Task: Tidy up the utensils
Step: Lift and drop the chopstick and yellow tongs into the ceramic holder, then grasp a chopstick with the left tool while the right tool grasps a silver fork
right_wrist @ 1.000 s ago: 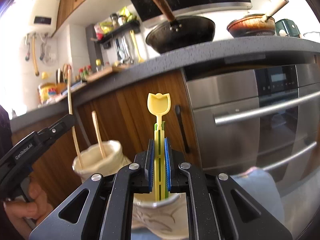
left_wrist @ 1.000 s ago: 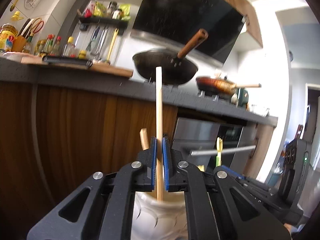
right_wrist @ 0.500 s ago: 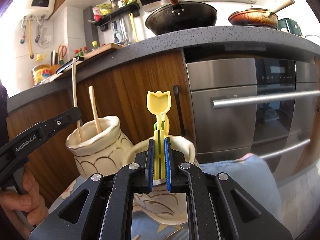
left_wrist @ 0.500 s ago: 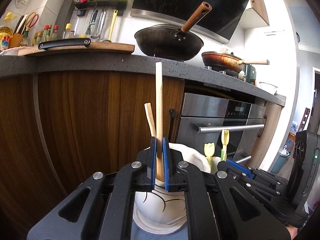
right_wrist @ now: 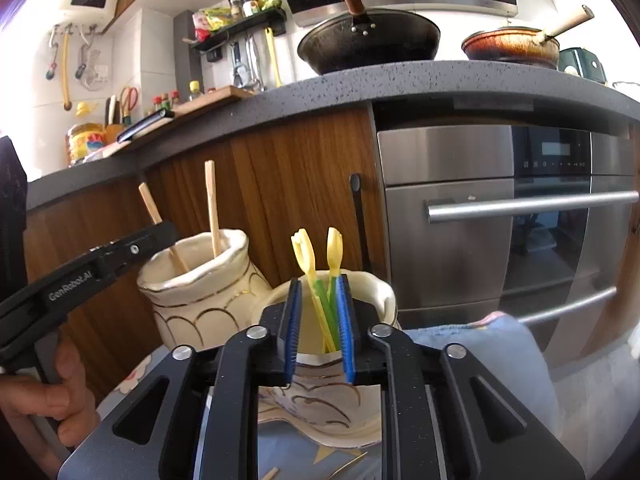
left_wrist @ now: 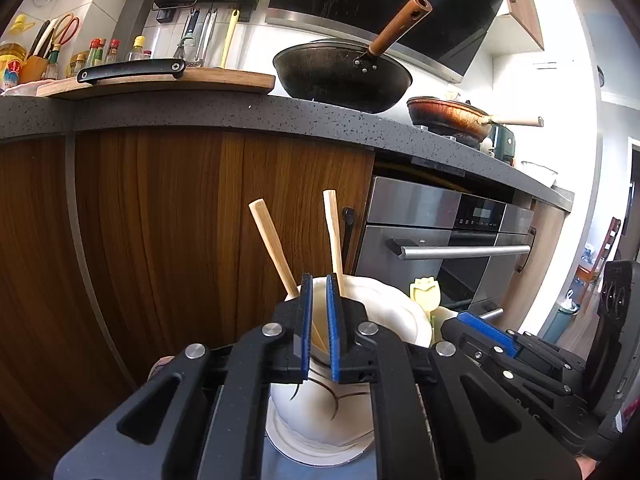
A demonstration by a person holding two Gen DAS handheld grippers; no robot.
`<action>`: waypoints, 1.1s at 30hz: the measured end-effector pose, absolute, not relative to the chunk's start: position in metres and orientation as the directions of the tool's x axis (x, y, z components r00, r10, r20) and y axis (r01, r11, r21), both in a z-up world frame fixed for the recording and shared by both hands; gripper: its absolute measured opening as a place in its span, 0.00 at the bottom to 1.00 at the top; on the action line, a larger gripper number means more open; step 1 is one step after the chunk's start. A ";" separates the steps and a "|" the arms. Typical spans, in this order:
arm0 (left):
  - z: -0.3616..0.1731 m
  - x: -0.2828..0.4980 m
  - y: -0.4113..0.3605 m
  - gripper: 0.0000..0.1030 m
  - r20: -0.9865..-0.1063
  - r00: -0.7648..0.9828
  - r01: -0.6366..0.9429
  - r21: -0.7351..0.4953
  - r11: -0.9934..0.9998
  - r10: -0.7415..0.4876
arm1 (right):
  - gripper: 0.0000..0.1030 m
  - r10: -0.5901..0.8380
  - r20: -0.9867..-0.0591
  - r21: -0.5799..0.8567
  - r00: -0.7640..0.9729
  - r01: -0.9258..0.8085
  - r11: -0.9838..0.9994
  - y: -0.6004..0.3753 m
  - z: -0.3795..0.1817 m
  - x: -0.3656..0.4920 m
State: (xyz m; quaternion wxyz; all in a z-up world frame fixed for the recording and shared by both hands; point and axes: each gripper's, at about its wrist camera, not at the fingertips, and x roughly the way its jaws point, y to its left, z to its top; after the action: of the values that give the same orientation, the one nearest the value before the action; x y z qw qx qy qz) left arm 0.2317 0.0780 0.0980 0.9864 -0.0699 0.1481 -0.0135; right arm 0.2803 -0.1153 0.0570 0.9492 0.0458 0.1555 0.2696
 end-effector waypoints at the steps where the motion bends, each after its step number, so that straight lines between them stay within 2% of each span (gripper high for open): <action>1: 0.098 0.230 0.079 0.08 -0.288 0.956 0.006 -0.144 0.990 -0.048 | 0.25 0.527 -0.264 0.170 0.808 -0.499 0.850 -0.116 0.058 0.279; 4: 0.099 0.226 0.081 0.09 -0.278 0.959 0.005 -0.149 0.989 -0.047 | 0.27 0.527 -0.245 0.172 0.814 -0.499 0.850 -0.121 0.061 0.273; 7: 0.101 0.216 0.082 0.18 -0.256 0.966 0.005 -0.150 0.989 -0.043 | 0.28 0.531 -0.229 0.193 0.816 -0.497 0.846 -0.128 0.064 0.268; 13: 0.101 0.190 0.086 0.19 -0.221 0.975 0.003 -0.139 0.990 -0.034 | 0.30 0.535 -0.204 0.223 0.820 -0.493 0.841 -0.141 0.065 0.257; 16: 0.095 0.179 0.088 0.19 -0.234 0.971 0.009 -0.141 0.990 -0.042 | 0.30 0.539 -0.211 0.235 0.815 -0.493 0.838 -0.146 0.060 0.250; 20: 0.089 0.171 0.086 0.19 -0.267 0.962 0.017 -0.124 0.992 -0.050 | 0.30 0.560 -0.217 0.296 0.799 -0.493 0.818 -0.162 0.054 0.237; 24: 0.078 0.165 0.083 0.19 -0.340 0.938 0.036 -0.119 0.992 -0.075 | 0.30 0.559 -0.218 0.352 0.800 -0.470 0.810 -0.181 0.049 0.227; 33: 0.038 0.146 0.081 0.19 -0.491 0.862 0.066 -0.136 0.989 -0.125 | 0.30 0.557 -0.304 0.474 0.773 -0.385 0.792 -0.215 0.026 0.217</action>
State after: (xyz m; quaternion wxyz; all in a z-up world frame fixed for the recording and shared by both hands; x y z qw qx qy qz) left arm 0.1455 0.0807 0.0380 0.9632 -0.0570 0.2580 -0.0498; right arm 0.2171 -0.2153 0.0261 0.9207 0.1967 0.2195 0.2559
